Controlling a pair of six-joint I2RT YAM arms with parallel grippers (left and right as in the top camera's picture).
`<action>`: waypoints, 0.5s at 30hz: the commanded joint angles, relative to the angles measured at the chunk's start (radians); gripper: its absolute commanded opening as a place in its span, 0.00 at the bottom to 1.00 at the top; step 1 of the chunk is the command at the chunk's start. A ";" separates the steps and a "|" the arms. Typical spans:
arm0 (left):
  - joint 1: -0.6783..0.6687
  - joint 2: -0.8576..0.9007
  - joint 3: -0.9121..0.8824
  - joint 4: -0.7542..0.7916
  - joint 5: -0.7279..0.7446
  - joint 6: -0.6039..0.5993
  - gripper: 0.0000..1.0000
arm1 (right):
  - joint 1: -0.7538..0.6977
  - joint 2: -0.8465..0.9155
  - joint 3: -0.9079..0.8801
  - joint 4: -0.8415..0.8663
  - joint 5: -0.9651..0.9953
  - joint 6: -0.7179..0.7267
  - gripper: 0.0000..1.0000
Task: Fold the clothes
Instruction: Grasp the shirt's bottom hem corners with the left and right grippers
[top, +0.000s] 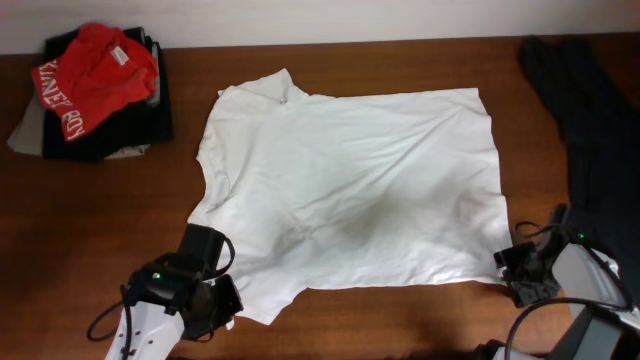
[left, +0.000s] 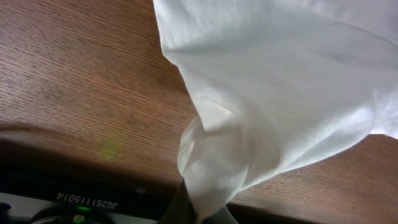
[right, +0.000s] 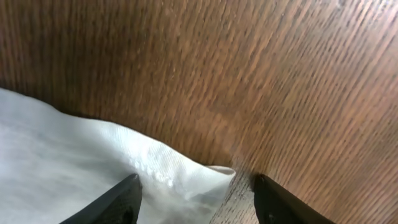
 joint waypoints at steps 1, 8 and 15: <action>0.006 -0.008 0.011 -0.001 -0.015 0.009 0.02 | -0.003 0.066 -0.037 0.049 -0.034 0.005 0.50; 0.006 -0.008 0.011 -0.001 -0.014 0.016 0.01 | -0.003 0.066 -0.037 0.045 -0.059 0.027 0.22; 0.006 -0.008 0.013 -0.007 -0.010 0.016 0.01 | -0.003 0.066 -0.024 0.019 -0.084 0.028 0.18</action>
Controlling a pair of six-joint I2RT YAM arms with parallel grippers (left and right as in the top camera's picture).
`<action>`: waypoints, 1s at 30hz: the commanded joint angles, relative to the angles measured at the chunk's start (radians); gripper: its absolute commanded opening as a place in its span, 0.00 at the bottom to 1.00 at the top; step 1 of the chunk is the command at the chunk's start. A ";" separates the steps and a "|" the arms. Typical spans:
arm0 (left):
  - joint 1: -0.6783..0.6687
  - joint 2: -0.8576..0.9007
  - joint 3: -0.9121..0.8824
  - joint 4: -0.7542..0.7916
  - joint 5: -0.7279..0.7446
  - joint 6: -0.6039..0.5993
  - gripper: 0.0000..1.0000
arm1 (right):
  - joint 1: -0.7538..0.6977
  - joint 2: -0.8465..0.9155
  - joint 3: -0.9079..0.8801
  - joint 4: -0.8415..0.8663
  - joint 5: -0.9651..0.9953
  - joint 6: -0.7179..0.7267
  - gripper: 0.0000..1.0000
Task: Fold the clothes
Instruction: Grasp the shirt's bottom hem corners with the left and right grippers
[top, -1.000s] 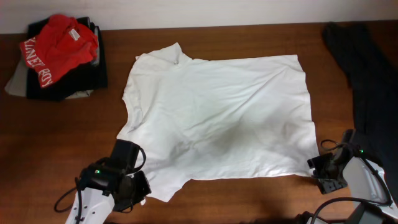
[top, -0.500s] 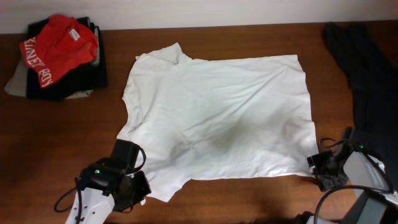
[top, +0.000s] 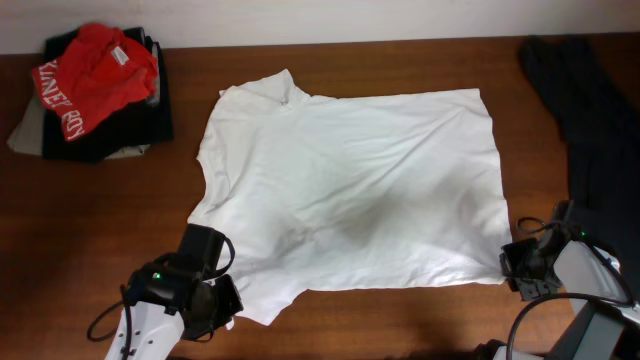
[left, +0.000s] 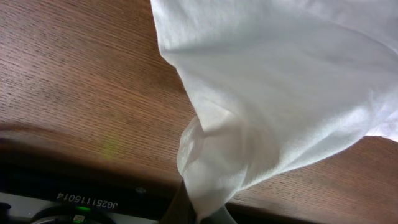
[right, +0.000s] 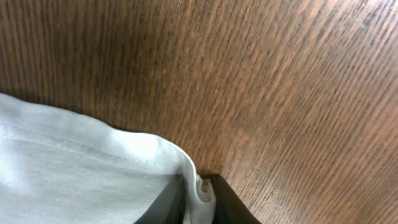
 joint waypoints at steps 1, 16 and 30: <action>0.006 -0.008 0.018 -0.012 -0.004 0.016 0.01 | -0.001 0.054 -0.025 -0.027 -0.061 0.014 0.17; 0.006 -0.008 0.104 0.055 -0.007 0.068 0.01 | -0.001 0.054 0.053 -0.142 -0.132 0.013 0.04; 0.006 -0.008 0.126 0.293 -0.060 0.068 0.01 | -0.001 0.054 0.108 -0.124 -0.195 0.013 0.04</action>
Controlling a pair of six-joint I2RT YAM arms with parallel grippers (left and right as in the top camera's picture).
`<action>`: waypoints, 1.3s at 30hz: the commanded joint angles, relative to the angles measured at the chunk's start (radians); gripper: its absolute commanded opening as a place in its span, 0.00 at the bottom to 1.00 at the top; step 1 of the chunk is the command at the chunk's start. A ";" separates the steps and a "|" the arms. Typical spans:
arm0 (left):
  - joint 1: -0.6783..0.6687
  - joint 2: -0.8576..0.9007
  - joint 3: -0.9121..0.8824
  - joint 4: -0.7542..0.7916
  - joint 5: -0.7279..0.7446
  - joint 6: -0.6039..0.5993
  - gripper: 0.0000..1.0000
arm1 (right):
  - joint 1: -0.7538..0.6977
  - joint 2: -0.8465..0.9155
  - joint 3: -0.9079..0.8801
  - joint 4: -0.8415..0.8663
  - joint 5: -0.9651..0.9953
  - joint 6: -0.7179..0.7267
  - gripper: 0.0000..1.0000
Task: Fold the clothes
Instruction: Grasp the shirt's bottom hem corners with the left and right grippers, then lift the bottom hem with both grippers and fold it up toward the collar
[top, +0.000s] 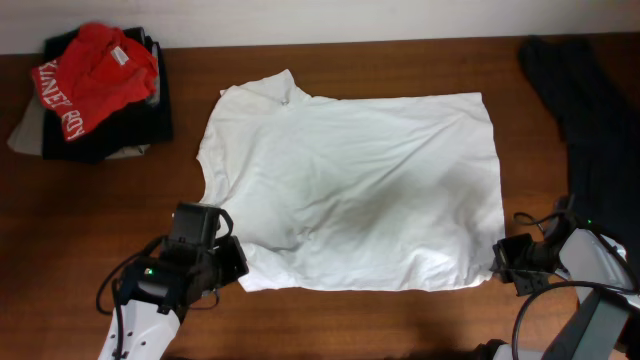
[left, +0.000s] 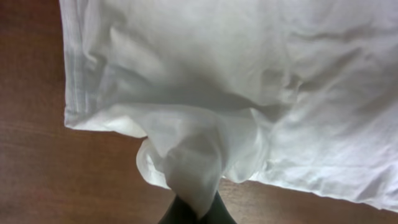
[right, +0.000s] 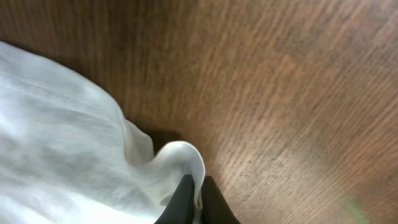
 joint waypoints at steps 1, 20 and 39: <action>0.006 -0.008 0.024 0.057 -0.080 0.016 0.01 | -0.001 0.006 0.024 0.027 -0.052 0.012 0.04; 0.006 0.279 0.023 0.378 -0.333 0.016 0.01 | 0.050 0.006 0.024 0.307 -0.109 0.012 0.04; 0.028 0.375 0.023 0.703 -0.444 0.054 0.01 | 0.179 0.006 0.024 0.645 -0.096 0.039 0.04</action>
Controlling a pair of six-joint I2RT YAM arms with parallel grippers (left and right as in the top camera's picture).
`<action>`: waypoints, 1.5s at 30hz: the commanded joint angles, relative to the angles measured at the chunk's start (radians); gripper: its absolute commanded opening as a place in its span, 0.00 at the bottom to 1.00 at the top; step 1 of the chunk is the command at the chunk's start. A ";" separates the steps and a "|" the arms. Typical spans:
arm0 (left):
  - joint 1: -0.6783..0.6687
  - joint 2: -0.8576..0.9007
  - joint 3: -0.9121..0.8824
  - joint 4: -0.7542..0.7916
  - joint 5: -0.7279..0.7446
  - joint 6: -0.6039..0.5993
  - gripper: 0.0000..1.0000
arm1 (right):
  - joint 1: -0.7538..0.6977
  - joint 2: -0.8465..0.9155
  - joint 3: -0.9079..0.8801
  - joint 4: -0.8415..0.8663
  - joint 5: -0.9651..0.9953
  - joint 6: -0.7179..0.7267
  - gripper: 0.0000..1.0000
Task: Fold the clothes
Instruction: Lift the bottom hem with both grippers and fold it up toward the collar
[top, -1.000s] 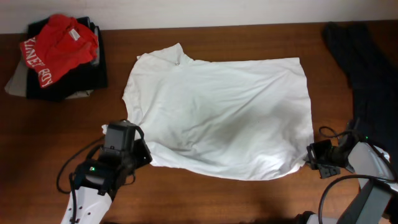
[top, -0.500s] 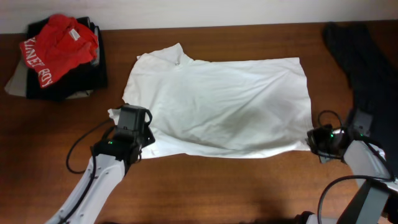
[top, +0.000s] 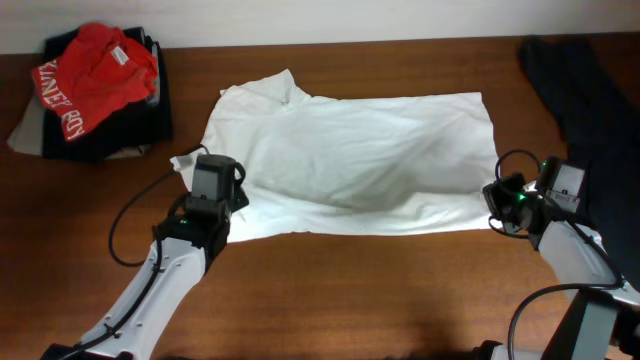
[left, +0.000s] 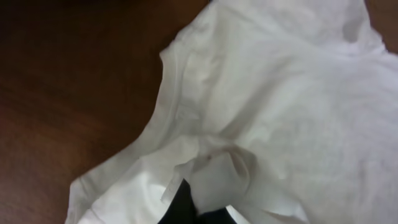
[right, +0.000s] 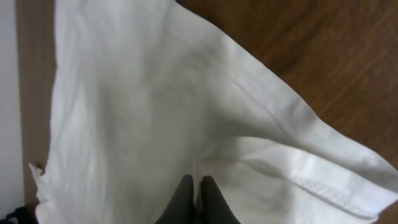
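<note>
A white T-shirt (top: 350, 150) lies across the table, its near part doubled back over the rest. My left gripper (top: 228, 200) is over the shirt's left side, shut on a bunch of white cloth (left: 214, 171); in the left wrist view only the dark fingers (left: 186, 199) show under it. At the shirt's right edge my right gripper (top: 496, 196) is shut on a pinch of the hem corner, and the right wrist view shows its fingers (right: 185, 190) pressed together on the fabric (right: 261, 162).
A pile of clothes topped by a red shirt (top: 95, 65) sits at the far left corner. A dark garment (top: 590, 110) lies along the right side. Bare wooden table (top: 350, 290) stretches in front of the shirt.
Both grippers, then at the shirt's near corners close to the front edge, are now about halfway up the shirt. The near hem has come with them and lies over the middle.
First my left gripper held the near left corner while the right stood open around the near right corner. The right then shut on that corner. Both corners were then raised off the table, and now they are over the shirt's middle, leaving a fold along the near side.
</note>
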 joint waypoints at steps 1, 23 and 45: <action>0.026 0.015 0.014 0.022 -0.034 0.027 0.01 | 0.005 0.005 0.015 0.025 0.009 0.010 0.04; 0.055 0.272 0.014 0.365 -0.075 0.028 0.01 | 0.055 0.103 0.015 0.296 0.125 0.011 0.04; 0.063 0.252 0.080 0.314 -0.072 0.166 0.75 | 0.034 0.110 0.142 0.166 0.076 -0.072 0.89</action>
